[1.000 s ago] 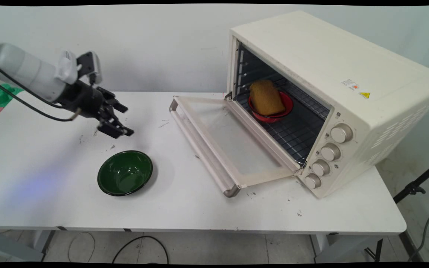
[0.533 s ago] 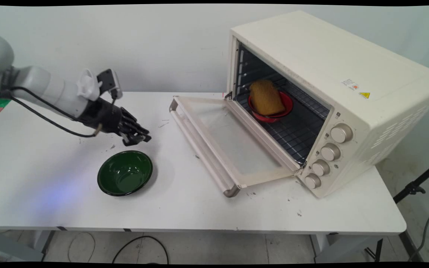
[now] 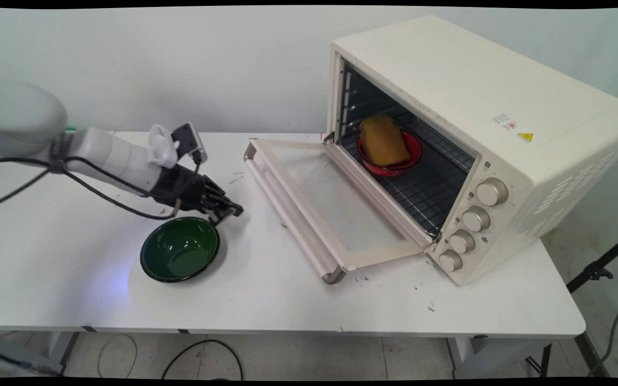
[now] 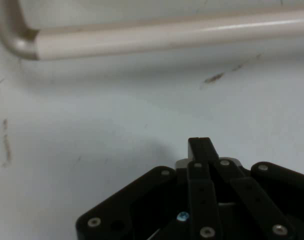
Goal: Close the oven
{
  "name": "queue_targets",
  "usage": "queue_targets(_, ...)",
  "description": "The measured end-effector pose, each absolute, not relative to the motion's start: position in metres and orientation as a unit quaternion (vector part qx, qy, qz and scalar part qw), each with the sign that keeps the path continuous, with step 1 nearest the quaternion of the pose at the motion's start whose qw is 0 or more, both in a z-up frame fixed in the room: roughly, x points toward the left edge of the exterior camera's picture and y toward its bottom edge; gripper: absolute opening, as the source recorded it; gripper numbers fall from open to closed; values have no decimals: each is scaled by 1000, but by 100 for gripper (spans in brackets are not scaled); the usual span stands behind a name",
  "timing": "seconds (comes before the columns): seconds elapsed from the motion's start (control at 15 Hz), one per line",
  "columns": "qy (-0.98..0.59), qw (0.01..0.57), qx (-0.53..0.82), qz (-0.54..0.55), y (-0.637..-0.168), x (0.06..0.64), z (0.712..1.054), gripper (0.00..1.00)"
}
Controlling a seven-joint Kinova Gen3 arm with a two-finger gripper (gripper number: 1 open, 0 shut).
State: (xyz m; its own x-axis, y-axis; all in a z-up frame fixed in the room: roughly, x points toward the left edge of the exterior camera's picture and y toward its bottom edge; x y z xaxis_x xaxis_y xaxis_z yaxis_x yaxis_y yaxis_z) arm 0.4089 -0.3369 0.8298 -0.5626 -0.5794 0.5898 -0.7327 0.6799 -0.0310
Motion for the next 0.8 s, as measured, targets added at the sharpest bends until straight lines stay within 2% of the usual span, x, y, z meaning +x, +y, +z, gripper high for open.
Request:
queue_targets(0.4,-862,307,379,136,-349,381,805,0)
queue_targets(0.8,-855,327,377,138,-360,363,796,0)
